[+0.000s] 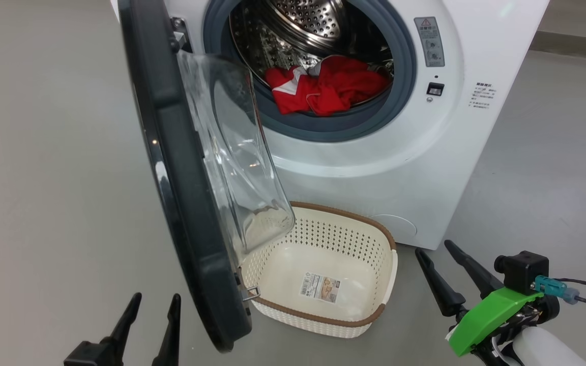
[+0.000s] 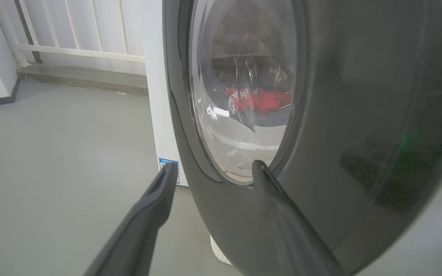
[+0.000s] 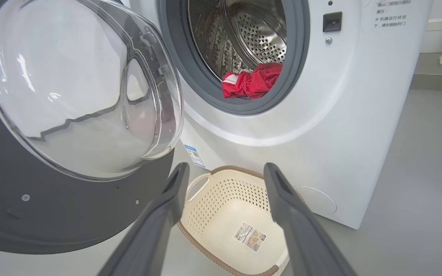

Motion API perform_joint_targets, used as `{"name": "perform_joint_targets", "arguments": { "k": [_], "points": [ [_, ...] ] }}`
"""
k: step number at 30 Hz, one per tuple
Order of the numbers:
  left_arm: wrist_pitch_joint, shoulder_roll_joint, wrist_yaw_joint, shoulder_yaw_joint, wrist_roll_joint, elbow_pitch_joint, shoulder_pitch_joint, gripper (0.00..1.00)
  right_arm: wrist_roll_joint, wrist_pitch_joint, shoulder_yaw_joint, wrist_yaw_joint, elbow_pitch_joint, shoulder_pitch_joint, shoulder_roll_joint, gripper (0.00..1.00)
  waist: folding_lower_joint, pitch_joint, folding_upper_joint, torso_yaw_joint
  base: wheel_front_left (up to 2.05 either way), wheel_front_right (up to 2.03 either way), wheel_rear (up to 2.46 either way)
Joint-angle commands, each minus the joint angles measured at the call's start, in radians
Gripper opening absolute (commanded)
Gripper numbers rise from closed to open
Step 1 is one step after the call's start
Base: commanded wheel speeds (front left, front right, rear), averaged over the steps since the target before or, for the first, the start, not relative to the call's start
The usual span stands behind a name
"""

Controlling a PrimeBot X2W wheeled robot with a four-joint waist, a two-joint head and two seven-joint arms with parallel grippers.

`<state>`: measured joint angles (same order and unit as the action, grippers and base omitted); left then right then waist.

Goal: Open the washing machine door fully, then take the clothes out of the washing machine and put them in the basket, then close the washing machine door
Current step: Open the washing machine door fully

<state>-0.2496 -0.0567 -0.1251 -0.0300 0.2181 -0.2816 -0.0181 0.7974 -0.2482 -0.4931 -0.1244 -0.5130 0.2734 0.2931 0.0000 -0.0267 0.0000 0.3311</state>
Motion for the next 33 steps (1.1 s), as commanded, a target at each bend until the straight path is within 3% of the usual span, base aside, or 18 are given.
{"name": "perform_joint_targets", "arguments": {
  "k": [1,14,23,33],
  "points": [
    [-0.012,-0.018,-0.006,0.037,-0.006,0.019,-0.028,1.00,-0.072,-0.013,0.037,-0.006,0.041,-0.022,-0.014,1.00,0.0000,-0.003,0.0000,0.001,0.00,0.00,0.00],
    [-0.012,-0.015,-0.006,0.035,-0.007,0.016,-0.035,1.00,-0.418,-0.013,0.337,-0.006,0.224,-0.160,-0.159,1.00,0.0000,-0.008,0.0000,0.011,0.00,0.00,0.00],
    [-0.012,-0.013,-0.006,0.034,-0.011,0.015,-0.031,1.00,-0.491,-0.013,0.430,-0.006,0.218,-0.235,-0.203,1.00,0.0000,-0.002,0.0000,0.020,0.00,0.00,0.00],
    [-0.012,-0.009,-0.006,0.034,-0.014,0.019,-0.023,1.00,-0.529,-0.014,0.454,-0.006,0.171,-0.279,-0.221,1.00,0.0000,0.005,0.0000,0.016,0.00,0.00,0.00]
  ]
}}
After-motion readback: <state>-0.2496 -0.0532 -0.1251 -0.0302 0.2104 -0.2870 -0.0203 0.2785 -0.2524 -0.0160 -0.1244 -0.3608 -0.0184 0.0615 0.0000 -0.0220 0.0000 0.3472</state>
